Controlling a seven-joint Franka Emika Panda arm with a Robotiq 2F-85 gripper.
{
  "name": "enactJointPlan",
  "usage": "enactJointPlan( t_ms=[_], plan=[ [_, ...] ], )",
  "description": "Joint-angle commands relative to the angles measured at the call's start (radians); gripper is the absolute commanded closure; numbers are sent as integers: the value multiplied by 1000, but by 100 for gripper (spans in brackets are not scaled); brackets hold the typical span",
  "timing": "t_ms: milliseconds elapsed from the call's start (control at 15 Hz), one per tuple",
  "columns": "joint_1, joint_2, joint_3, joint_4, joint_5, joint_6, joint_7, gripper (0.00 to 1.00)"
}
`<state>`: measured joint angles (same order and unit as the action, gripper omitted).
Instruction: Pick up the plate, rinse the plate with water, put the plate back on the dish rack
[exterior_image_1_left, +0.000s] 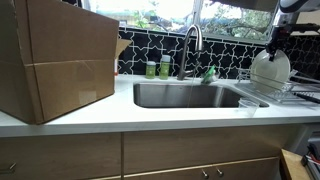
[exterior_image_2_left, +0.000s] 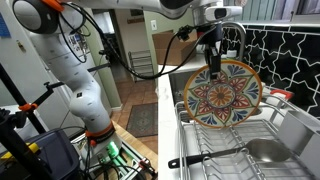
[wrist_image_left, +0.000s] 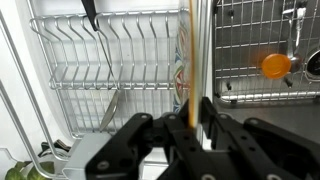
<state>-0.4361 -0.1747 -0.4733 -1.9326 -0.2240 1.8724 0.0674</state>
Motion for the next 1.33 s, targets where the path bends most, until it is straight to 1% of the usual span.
enactJointPlan(
  t_ms=[0, 67, 133, 200, 267, 400, 467, 800, 867, 1067, 1267],
  plan=[
    [-10, 3, -4, -15, 10, 20, -27, 97],
    [-10, 4, -4, -16, 11, 20, -28, 97],
    [-10, 4, -4, -16, 12, 20, -29, 93],
    [-11, 5, -4, -16, 10, 20, -28, 72],
    [-11, 6, -5, -15, 10, 20, -29, 62],
    [-12, 9, -6, -17, 11, 18, -31, 49],
    [-13, 9, -7, -17, 11, 17, -33, 40],
    [-18, 11, -10, -10, 17, 16, -46, 2],
    [-19, 8, -11, -6, 19, 8, -49, 0],
    [-24, -25, -3, 7, -8, -16, -38, 0],
    [-27, -39, 0, 20, -22, -15, -35, 0]
  ],
)
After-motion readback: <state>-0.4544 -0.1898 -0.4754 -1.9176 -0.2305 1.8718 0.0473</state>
